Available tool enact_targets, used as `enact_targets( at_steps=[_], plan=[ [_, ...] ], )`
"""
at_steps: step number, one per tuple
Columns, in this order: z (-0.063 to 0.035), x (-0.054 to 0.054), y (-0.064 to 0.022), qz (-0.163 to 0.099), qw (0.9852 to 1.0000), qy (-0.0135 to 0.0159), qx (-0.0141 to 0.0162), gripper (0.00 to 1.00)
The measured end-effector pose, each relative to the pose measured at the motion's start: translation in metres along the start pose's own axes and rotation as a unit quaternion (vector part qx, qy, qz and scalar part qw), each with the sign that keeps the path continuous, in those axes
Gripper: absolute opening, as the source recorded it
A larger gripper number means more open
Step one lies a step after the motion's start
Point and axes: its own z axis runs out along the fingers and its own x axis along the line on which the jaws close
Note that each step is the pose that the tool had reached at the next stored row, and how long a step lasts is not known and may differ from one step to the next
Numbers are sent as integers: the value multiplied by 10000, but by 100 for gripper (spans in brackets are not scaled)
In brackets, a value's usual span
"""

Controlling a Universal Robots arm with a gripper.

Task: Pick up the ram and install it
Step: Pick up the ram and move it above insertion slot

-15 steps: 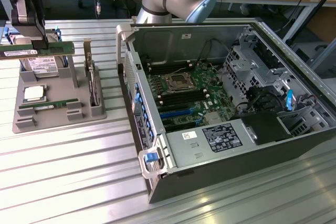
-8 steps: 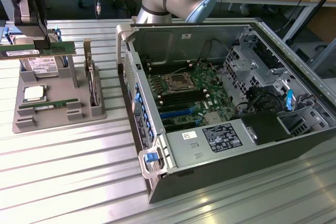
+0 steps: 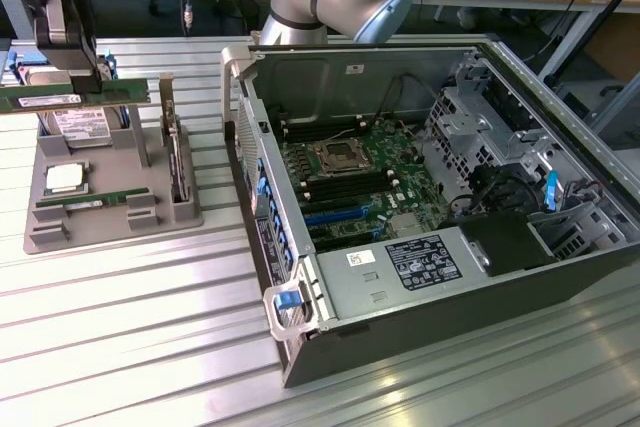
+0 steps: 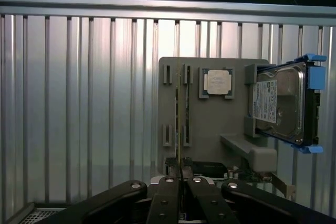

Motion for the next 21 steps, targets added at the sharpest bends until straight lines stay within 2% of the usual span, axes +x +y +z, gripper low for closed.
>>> enact_targets(
  at_steps=[21],
  plan=[
    [-3, 1, -64, 0, 10000, 0, 0, 12]
  ],
)
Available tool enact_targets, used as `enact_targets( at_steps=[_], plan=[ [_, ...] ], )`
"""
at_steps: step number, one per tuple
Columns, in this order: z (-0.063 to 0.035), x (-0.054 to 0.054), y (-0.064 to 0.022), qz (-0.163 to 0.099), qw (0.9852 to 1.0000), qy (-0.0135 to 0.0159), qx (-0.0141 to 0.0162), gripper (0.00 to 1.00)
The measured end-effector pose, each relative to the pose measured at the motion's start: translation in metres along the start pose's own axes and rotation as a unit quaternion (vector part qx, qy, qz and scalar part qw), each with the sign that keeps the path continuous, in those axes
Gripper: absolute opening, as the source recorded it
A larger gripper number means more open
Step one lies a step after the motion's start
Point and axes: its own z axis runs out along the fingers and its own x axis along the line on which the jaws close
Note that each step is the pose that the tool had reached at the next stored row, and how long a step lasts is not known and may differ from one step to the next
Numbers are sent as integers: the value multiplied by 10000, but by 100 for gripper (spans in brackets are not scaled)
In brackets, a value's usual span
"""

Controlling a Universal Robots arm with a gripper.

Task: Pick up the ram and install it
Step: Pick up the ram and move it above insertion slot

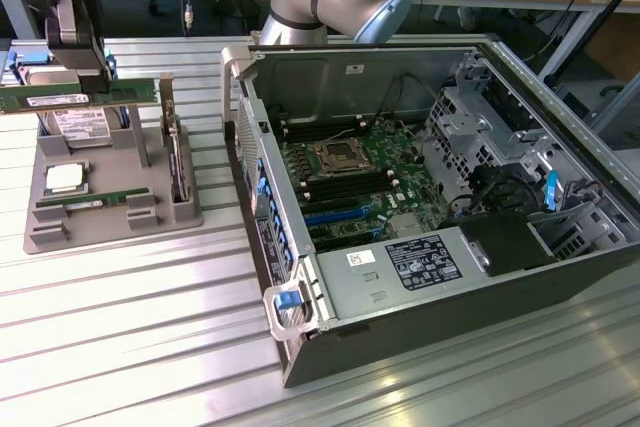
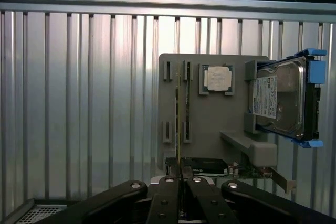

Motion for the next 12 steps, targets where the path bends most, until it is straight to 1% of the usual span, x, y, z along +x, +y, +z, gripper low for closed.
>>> enact_targets(
  at_steps=[12],
  plan=[
    [-2, 1, -50, 0, 10000, 0, 0, 12]
  ],
)
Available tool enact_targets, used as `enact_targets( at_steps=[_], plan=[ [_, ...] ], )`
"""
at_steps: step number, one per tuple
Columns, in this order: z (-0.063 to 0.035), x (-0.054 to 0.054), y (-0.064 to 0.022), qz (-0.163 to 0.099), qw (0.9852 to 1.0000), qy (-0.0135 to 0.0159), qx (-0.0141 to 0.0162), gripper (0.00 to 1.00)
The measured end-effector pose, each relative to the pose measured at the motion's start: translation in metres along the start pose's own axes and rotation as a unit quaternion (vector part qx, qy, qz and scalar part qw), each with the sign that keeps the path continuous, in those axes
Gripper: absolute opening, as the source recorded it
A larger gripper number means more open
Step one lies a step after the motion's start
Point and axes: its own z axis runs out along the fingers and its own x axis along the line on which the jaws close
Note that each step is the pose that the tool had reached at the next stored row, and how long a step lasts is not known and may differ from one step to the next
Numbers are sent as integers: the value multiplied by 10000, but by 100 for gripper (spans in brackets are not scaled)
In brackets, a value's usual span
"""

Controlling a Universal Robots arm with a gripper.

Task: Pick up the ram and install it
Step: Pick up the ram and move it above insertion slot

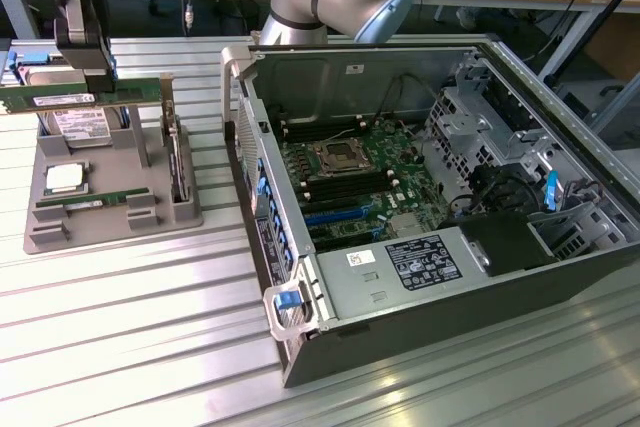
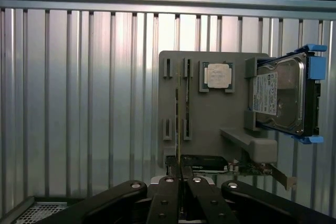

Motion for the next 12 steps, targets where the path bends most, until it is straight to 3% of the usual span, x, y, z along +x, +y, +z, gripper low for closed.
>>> enact_targets(
  at_steps=[12],
  plan=[
    [-2, 1, -38, 0, 10000, 0, 0, 12]
  ],
)
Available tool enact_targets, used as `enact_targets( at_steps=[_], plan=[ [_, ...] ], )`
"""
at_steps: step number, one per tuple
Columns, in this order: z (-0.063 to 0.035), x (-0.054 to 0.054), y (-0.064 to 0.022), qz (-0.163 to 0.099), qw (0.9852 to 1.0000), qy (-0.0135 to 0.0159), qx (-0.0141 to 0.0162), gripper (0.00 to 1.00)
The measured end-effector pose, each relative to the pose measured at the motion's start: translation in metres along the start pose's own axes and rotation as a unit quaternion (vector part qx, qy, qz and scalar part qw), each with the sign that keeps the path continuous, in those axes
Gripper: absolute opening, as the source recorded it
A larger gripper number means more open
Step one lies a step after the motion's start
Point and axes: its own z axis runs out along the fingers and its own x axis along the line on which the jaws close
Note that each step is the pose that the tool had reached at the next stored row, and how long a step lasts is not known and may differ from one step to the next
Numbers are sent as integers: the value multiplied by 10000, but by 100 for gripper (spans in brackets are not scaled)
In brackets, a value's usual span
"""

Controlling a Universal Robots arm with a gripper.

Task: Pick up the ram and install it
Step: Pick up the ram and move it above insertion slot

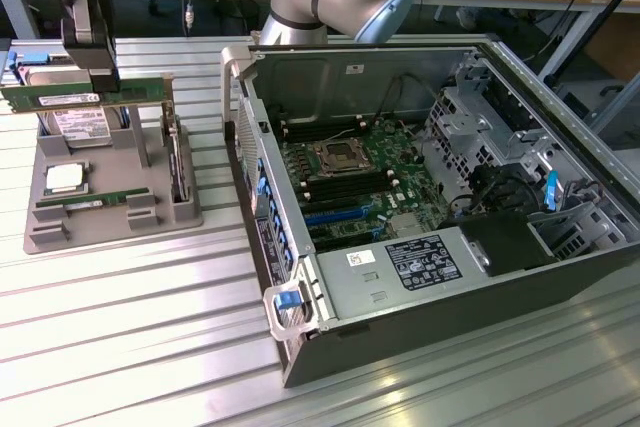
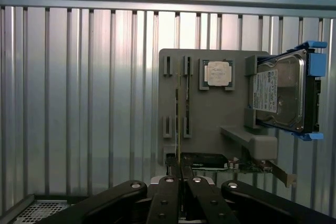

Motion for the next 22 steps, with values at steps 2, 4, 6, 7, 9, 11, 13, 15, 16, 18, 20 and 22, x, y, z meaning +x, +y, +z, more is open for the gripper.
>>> enact_targets(
  at_steps=[2, 4, 6, 7, 9, 11, 13, 15, 16, 18, 20, 22],
  plan=[
    [0, 0, -8, 0, 10000, 0, 0, 12],
    [-1, 0, -17, 0, 10000, 0, 0, 12],
    [-2, 1, -26, 0, 10000, 0, 0, 12],
    [-2, 1, -31, 0, 10000, 0, 0, 12],
    [-2, 1, -38, 0, 10000, 0, 0, 12],
    [-2, 1, -43, 0, 10000, 0, 0, 12],
    [-2, 1, -48, 0, 10000, 0, 0, 12],
    [-3, 1, -52, 0, 10000, 0, 0, 12],
    [-3, 1, -54, 0, 10000, 0, 0, 12],
    [-3, 1, -61, 0, 10000, 0, 0, 12],
    [-3, 1, -65, 0, 10000, 0, 0, 12],
    [-3, 1, -68, 0, 10000, 0, 0, 12]
  ],
)
